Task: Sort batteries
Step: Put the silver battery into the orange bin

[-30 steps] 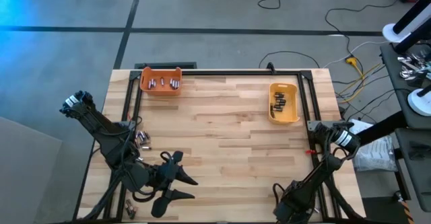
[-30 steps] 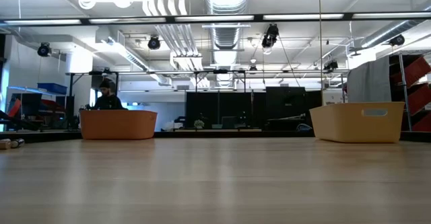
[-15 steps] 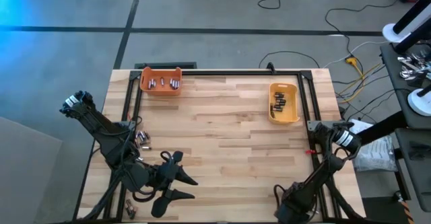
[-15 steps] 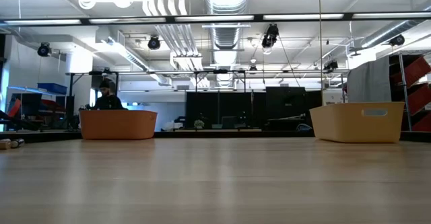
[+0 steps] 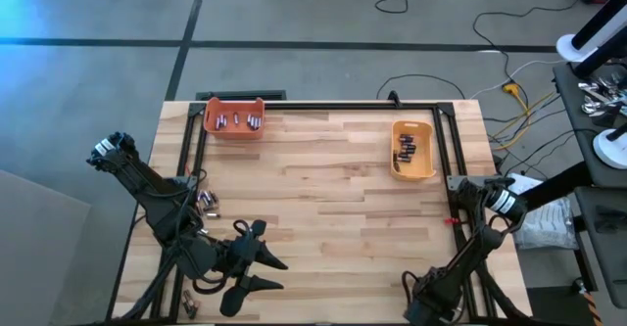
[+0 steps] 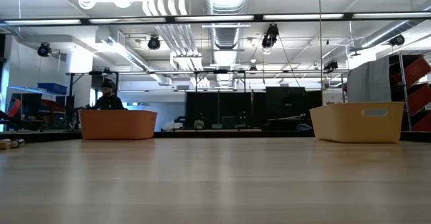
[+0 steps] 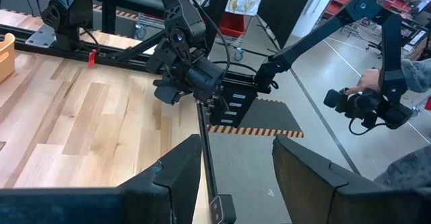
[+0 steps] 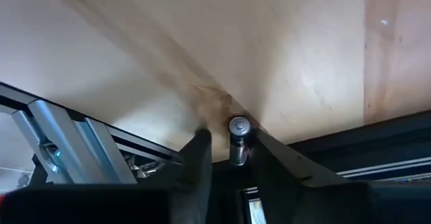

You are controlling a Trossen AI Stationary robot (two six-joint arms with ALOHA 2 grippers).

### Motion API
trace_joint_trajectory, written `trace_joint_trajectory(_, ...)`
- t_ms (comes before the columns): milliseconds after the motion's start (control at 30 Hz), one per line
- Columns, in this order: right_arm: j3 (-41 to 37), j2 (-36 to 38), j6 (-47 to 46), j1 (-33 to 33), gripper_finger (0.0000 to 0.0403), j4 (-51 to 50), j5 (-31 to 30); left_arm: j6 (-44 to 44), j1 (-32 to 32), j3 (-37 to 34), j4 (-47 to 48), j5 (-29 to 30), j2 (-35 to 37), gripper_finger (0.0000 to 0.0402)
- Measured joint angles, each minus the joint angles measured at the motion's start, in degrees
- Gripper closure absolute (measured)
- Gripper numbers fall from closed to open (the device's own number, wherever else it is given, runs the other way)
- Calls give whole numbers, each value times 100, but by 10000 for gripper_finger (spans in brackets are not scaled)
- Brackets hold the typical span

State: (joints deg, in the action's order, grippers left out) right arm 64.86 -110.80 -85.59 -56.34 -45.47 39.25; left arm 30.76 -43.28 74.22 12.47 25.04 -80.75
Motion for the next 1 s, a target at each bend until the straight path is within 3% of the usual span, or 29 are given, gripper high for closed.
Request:
trace_joint_trajectory(300, -4, 7, 52, -28, 372, 105, -283, -167, -501, 0, -20, 75, 204, 238)
trace_joint_trajectory(467, 5, 2, 52, -28, 375, 131, -412, -699, -706, 0, -413, 548, 295, 238)
trace_joint_trajectory(600, 28, 0, 57, -13, 376, 127, -587, -1074, -710, 0, -630, 601, 242, 238)
trace_joint_trajectory(833, 231, -15, 47, 13, 377, -55, -739, -1185, -709, -15, -711, 697, 67, 238)
trace_joint_trajectory(1000, 586, -21, 144, 35, 378, -509, -1175, -1168, -685, -242, -772, 741, 99, 238)
